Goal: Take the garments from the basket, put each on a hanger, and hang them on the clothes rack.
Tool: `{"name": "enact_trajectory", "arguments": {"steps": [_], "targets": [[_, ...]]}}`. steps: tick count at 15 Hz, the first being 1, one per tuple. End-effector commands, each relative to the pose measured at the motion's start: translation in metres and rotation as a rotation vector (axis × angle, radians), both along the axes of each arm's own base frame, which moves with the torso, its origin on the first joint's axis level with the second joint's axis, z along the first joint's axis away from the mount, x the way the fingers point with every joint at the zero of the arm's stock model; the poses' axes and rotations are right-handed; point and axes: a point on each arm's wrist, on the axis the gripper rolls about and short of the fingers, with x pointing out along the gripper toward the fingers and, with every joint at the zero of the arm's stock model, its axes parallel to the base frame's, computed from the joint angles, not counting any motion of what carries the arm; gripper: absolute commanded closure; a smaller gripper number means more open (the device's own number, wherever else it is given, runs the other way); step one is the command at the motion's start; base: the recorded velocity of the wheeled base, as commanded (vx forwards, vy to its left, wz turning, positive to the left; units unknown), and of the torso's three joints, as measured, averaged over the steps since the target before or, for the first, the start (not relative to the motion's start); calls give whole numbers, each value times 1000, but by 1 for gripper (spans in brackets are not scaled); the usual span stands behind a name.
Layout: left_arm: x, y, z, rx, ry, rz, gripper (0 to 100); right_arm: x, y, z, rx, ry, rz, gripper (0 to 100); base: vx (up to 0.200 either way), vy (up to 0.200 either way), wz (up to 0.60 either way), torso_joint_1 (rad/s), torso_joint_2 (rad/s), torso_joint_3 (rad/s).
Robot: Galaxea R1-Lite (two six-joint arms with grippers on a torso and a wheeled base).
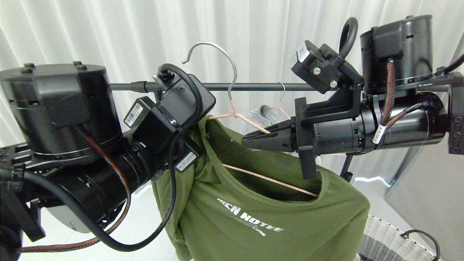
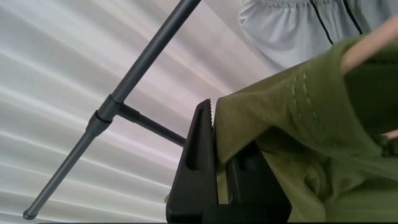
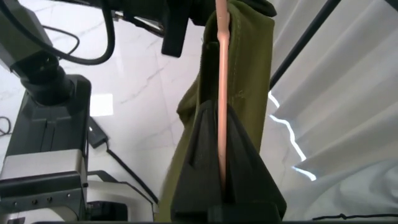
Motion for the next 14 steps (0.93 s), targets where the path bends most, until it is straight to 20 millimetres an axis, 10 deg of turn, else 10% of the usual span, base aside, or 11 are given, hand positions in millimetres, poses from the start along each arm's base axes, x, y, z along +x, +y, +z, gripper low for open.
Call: {"name": "enact_trajectory", "arguments": {"steps": [1, 14], "targets": [[-1, 0, -3, -5, -5, -20, 0, -1, -1, 2, 9, -5, -1, 100, 0, 0, 0, 0, 0, 0], [-22, 29, -3, -37, -22, 7, 0, 14, -24, 20, 151, 13, -129, 100, 0, 0, 0, 0, 0, 0]]}}
